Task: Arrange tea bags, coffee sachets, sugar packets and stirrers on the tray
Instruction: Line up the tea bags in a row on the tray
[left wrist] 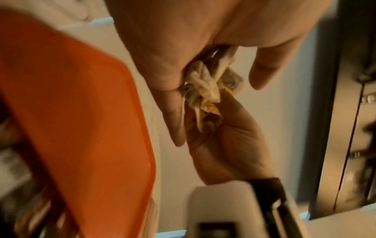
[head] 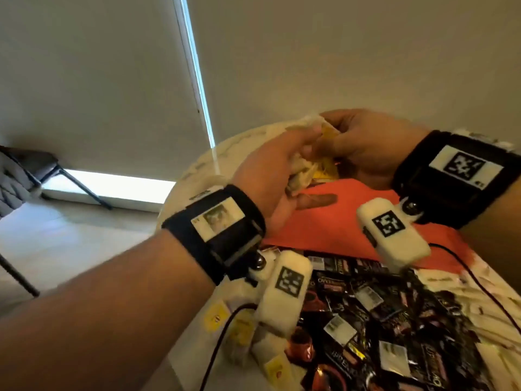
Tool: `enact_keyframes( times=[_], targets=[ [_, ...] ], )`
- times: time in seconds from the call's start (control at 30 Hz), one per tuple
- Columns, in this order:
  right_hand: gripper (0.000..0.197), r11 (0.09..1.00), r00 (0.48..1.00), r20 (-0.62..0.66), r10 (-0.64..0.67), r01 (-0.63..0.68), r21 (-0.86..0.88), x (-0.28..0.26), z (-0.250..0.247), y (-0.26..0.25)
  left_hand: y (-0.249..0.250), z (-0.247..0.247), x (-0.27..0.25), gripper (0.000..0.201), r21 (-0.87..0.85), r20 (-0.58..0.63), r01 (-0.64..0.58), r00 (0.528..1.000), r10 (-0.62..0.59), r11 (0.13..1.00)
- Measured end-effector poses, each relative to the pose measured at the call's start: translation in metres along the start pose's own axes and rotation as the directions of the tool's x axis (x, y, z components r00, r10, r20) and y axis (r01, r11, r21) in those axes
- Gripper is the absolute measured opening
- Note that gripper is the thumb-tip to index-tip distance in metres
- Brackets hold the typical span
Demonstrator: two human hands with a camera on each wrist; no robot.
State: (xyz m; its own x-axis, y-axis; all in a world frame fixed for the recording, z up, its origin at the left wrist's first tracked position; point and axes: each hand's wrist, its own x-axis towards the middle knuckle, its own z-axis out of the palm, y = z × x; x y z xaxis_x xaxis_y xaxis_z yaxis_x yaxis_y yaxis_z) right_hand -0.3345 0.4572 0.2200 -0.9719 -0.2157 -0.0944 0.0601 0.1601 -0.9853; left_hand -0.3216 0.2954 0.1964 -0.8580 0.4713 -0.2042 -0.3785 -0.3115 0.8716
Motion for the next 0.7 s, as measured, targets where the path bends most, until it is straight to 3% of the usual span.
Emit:
enact_keyframes(
  times=[0.07,0.2,0.33,0.57,0.63,0.7],
  targets=[
    [0.031,0.997,1.0,0.0,-0.005,0.005,-0.076,-0.012,0.005,0.013,-0.016,0.005,-0.006,0.034,-0.014,0.027,0.014,1.0,-0.013,1.0],
    [0.021,0.963,0.996,-0.09,0.028,-0.051,-0.263,-0.041,0.021,0.029,-0.043,0.007,-0.019,0.026,-0.036,-0.1,0.035,0.994,-0.038,0.999],
    [0.022,0.89,0.986,-0.163,0.02,-0.092,-0.447,-0.058,0.019,0.033,-0.055,0.016,-0.022,0.015,-0.032,-0.145,0.036,0.989,-0.04,0.999],
    [0.041,0.945,0.979,-0.179,0.092,-0.143,-0.294,-0.016,-0.039,0.042,-0.045,0.015,0.045,0.013,-0.084,-0.319,-0.077,0.947,0.047,0.993],
    [0.038,0.957,0.97,-0.188,0.152,-0.192,-0.217,-0.004,-0.054,0.038,-0.031,0.015,0.058,0.011,-0.092,-0.355,-0.106,0.932,0.067,0.99],
    [0.033,0.934,0.958,-0.206,0.199,-0.249,-0.255,0.003,-0.066,0.037,-0.017,0.018,0.061,0.014,-0.088,-0.355,-0.098,0.933,0.061,0.991]
  ],
)
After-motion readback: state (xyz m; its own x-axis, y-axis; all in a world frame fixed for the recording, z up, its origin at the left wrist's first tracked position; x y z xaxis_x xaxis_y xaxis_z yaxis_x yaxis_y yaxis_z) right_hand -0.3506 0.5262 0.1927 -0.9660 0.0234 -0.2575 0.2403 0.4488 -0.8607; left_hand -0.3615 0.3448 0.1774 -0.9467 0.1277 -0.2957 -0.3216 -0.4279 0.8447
